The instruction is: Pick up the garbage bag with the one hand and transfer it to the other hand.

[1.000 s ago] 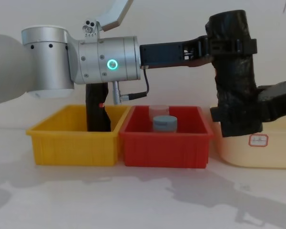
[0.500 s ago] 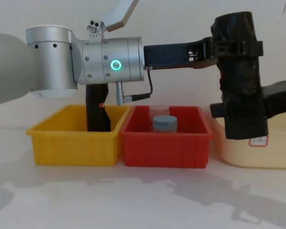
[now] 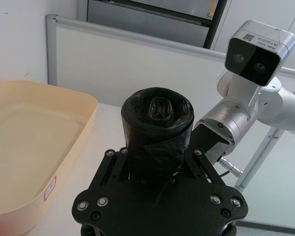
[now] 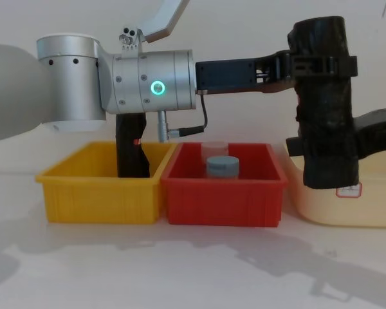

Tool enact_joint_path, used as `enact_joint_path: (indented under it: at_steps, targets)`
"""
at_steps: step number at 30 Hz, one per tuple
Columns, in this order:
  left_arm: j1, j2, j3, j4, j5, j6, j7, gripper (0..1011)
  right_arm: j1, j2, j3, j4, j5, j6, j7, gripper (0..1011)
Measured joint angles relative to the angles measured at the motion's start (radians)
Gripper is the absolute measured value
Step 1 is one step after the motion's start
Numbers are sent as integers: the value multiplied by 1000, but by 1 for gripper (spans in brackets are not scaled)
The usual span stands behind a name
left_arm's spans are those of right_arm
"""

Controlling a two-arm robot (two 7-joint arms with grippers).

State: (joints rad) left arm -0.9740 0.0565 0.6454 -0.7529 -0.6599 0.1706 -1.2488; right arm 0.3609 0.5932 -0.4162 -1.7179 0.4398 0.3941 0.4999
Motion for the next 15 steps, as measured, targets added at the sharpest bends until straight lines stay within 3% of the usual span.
enact_joint_path:
  at_steps: [7,15]
  targets:
    - [0,0,1,0,0,1,-1,382,1,0,-1,0,2,0,-1,506]
    - [0,0,2,0,0,1,-2,616,-7,0,3,-1,14,-8,-6,506]
